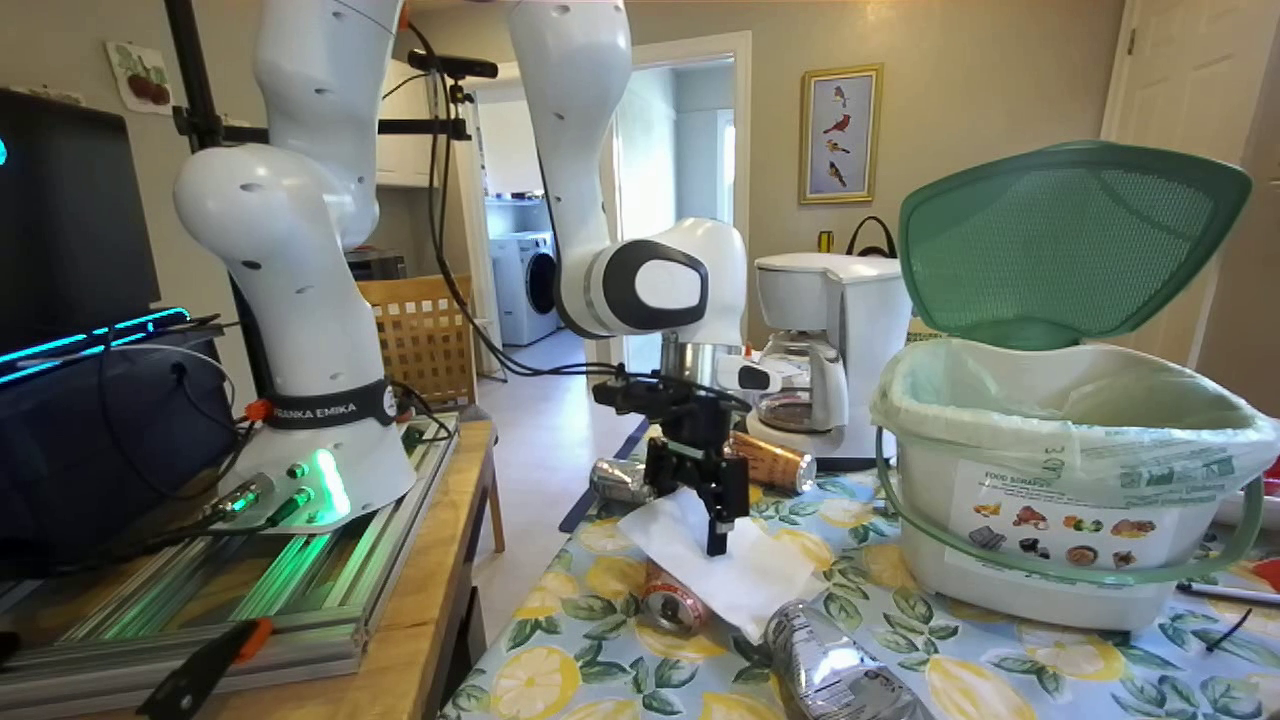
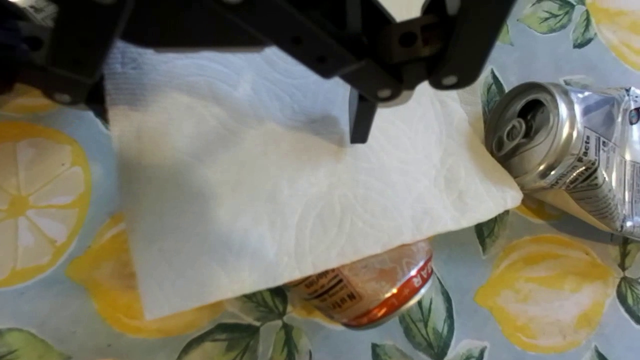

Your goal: Pick the paper towel and one can and put them in the bin, then close the bin

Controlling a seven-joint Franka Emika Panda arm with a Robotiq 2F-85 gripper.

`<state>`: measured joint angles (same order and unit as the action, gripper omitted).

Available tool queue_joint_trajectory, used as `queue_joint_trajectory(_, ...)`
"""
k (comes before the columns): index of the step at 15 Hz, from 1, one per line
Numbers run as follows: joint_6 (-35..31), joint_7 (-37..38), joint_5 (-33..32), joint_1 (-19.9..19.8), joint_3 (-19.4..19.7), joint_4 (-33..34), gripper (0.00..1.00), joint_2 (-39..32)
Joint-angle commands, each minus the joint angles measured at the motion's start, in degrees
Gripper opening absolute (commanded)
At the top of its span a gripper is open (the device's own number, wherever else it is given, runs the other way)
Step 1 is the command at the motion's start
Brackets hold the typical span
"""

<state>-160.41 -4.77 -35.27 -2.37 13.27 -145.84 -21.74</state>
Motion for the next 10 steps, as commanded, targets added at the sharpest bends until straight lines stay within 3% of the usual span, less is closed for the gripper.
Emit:
queue_joint_trajectory(1,-0.9,2.5,-1.3,1.8,1.8,1.3,1.00,-1.7)
queue_joint_trajectory(4,-0.1,2.8,-2.1,2.8,2.7,1.7,1.00,-1.9)
queue_joint_trajectory(5,0.0,2.9,-2.3,3.1,3.1,1.9,0.75,-2.0)
queue_joint_trajectory(7,0.1,3.0,-2.7,3.6,3.6,2.0,0.68,-2.2)
queue_joint_trajectory(10,0.2,3.2,-3.1,4.0,4.0,2.2,0.44,-2.3)
